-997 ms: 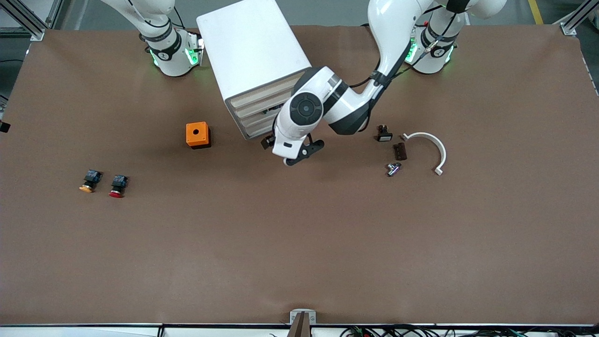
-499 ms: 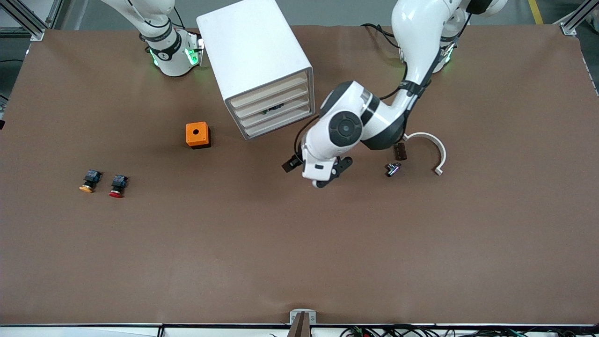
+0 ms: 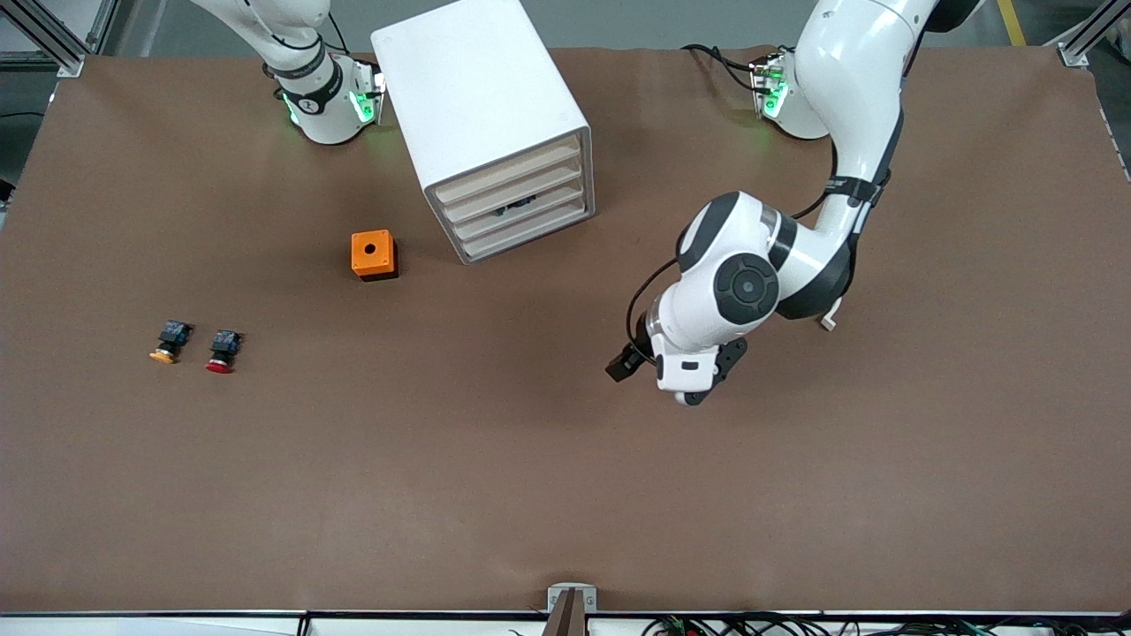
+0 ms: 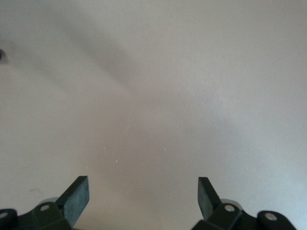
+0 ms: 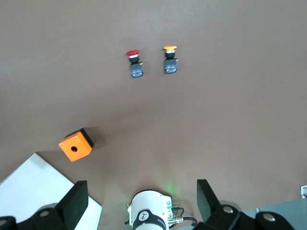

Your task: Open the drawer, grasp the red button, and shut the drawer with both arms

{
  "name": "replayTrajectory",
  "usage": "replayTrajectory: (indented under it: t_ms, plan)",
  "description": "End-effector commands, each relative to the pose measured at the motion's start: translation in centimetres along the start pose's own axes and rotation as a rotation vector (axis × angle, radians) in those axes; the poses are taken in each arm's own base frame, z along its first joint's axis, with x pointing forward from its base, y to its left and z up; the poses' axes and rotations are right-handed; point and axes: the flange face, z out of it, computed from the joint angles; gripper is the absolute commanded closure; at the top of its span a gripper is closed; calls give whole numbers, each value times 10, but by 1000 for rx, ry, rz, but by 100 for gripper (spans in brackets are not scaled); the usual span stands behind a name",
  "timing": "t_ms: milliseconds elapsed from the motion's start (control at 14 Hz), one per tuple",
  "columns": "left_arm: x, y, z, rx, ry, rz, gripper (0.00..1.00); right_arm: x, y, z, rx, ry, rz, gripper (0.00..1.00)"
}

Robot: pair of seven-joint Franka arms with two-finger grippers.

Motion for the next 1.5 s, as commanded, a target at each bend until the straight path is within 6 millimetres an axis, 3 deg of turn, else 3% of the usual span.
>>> replayTrajectory:
  t_ms: [0,214,427,570,855,1069,1282,1425]
  plan:
    - [9,1,-24,-30,25,-6,0,-43,-13,15,15,42,-43,0]
    - [24,-3,-32,-39,34,33,0,-50,-11,36,40,76,-54,0]
    - [45,-13,-74,-82,58,144,0,-49,-20,35,37,93,-67,0]
    - [43,-28,-96,-18,39,246,0,-51,-27,30,33,105,-80,0]
    - [65,-85,-157,149,-19,492,0,-55,-46,20,2,128,-122,0]
    - [81,-121,-200,164,-17,588,0,-56,-63,17,-17,143,-158,0]
    - [100,-181,-241,160,-23,708,0,-54,-72,11,-21,188,-176,0]
    - [111,-220,-252,173,-24,776,0,-54,-72,8,-35,199,-214,0]
